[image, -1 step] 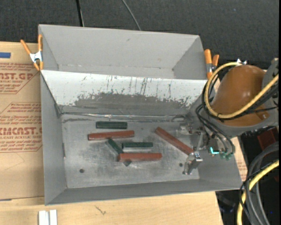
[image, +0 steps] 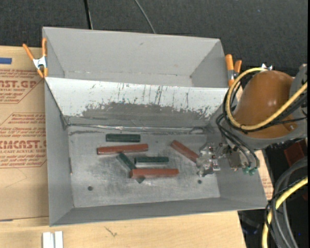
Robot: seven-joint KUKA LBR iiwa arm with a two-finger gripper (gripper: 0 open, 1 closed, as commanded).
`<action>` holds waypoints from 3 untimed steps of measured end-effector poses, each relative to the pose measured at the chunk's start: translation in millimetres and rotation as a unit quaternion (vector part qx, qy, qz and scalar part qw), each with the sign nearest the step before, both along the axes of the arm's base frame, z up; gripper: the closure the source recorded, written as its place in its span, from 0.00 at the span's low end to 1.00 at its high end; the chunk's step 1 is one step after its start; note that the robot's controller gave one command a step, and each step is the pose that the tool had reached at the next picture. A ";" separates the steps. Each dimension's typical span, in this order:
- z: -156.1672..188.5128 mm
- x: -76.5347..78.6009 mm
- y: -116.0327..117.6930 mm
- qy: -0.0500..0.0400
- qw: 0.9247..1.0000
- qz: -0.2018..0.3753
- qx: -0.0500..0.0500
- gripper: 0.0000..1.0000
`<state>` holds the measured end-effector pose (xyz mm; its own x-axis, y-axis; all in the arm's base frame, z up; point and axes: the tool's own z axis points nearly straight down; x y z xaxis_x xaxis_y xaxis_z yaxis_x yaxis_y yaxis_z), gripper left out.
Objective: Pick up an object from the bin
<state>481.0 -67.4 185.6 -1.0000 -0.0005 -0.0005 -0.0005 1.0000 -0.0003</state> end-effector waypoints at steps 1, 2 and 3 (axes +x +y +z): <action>0.0 0.0 0.1 0.000 1.000 0.000 0.000 0.00; 0.0 0.0 0.1 0.000 1.000 0.000 0.000 0.00; -107.8 63.6 -33.5 -0.004 0.997 -0.078 0.001 1.00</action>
Offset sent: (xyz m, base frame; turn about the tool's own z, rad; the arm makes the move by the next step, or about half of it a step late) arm 0.0000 0.0000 0.0000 0.0000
